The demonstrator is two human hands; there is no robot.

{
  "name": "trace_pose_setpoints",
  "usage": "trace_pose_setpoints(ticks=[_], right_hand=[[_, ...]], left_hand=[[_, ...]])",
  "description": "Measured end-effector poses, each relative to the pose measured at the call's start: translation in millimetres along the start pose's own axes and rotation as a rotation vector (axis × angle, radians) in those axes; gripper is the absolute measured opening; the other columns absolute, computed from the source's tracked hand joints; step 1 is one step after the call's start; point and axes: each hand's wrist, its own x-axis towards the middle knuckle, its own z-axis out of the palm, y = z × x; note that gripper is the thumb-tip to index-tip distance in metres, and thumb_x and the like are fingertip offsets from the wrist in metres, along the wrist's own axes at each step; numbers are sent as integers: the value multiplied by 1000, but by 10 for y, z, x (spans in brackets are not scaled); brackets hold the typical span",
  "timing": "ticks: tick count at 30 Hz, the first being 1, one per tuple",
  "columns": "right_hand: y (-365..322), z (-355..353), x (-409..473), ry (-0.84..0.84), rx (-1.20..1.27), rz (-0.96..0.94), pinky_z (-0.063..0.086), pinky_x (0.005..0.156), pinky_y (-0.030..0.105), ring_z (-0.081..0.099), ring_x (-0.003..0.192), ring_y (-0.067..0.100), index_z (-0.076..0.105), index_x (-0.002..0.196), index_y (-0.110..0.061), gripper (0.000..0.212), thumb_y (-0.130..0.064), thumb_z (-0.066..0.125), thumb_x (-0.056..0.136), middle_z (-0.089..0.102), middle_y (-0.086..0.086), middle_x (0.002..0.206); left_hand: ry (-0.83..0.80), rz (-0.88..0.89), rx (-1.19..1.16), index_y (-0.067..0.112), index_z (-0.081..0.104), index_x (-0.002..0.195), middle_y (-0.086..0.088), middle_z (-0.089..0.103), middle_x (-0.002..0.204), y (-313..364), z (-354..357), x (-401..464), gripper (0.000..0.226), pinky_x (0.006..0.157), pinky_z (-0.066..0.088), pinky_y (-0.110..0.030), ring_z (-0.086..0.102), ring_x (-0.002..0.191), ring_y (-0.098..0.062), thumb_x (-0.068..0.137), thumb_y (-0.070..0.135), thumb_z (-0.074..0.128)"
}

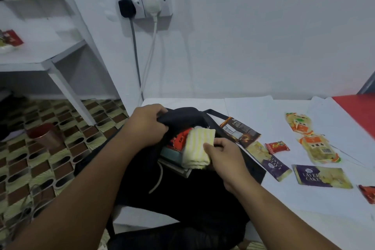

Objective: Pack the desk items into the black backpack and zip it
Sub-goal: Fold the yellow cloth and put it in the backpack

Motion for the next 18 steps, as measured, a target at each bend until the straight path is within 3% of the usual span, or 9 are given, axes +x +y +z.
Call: trace_pose_setpoints(ticks=[5,10,13,15,18], right_hand=[[-145,402,299,-2,103,74,61,72,54,61,58,19,48,102,-12,26,-18,69,86,58,8,83],[-96,771,685,-12,21,22,60,75,54,65,79,27,49,87,-20,39,-39,71,62,61,7,90],[-140,811,787,19,-113,-40,60,71,43,67,70,23,55,67,-19,21,-36,66,62,65,2,69],[-161,780,794,35,-170,-87,52,61,32,61,60,15,53,55,-17,20,-22,63,72,61,-4,56],[-100,740,785,66,-200,-154,54,59,29,66,58,14,62,57,-17,17,-18,70,72,67,-3,58]], left_hand=[[18,-10,-67,35,60,106,-4,72,87,111,-129,102,38,73,57,-38,68,78,-26,82,7,68],[-3,4,-110,35,58,107,-6,74,86,115,-150,159,39,64,54,-32,60,63,-18,83,6,68],[-13,8,-109,36,58,106,0,74,86,95,-124,210,41,70,56,-35,65,70,-18,80,8,71],[-35,-14,-121,36,59,105,2,74,87,67,-109,247,41,76,58,-37,68,77,-18,78,8,73],[-70,-41,-160,36,60,101,3,75,90,19,-96,295,40,82,58,-40,70,83,-19,77,7,75]])
